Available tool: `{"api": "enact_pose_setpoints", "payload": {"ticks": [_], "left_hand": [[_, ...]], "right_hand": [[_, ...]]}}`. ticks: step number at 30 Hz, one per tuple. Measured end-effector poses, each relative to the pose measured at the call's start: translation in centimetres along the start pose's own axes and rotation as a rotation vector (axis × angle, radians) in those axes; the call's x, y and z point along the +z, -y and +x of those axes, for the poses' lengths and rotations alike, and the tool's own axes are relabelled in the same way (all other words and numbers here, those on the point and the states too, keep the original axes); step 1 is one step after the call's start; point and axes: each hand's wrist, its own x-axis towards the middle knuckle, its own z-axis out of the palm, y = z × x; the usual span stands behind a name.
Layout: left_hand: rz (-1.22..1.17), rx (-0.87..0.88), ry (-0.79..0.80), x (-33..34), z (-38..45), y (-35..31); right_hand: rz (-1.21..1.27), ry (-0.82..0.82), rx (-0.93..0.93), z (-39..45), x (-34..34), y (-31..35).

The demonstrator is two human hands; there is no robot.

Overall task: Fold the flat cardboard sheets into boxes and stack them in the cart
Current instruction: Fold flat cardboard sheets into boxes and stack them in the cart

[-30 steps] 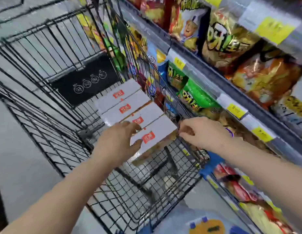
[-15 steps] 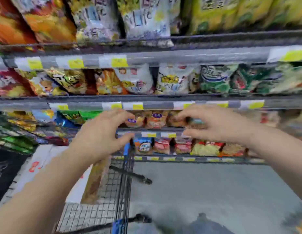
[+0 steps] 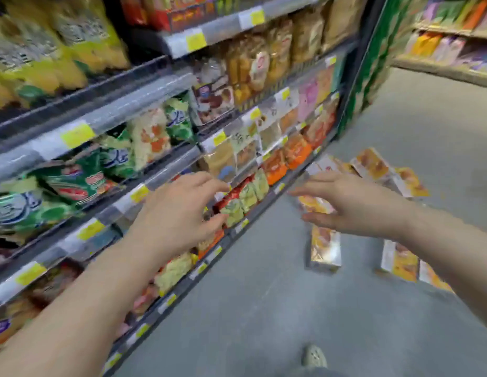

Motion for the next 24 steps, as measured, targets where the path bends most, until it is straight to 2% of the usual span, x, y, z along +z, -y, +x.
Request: {"api": "enact_pose_setpoints", "payload": {"ticks": [4, 8, 15, 24], "left_hand": [[-0.029, 0.182, -0.052, 2.9, 9.9, -7.8], [0.060, 0.362, 0.029, 5.1, 17.3, -14.6], [0.098, 0.615, 0.144, 9.6, 25.5, -23.7], [-0.042, 0.756, 0.239, 14.4, 35.0, -35.0]], "right_hand": [[-0.024, -0.017, 0.184, -5.1, -1.8, -10.5], [-0.024, -0.042, 0.342, -10.3, -2.7, -18.3], [0.026, -0.034, 0.635, -18.5, -1.6, -27.0], [0.149, -0.001, 0.939, -25.2, 0.3, -35.4]]}}
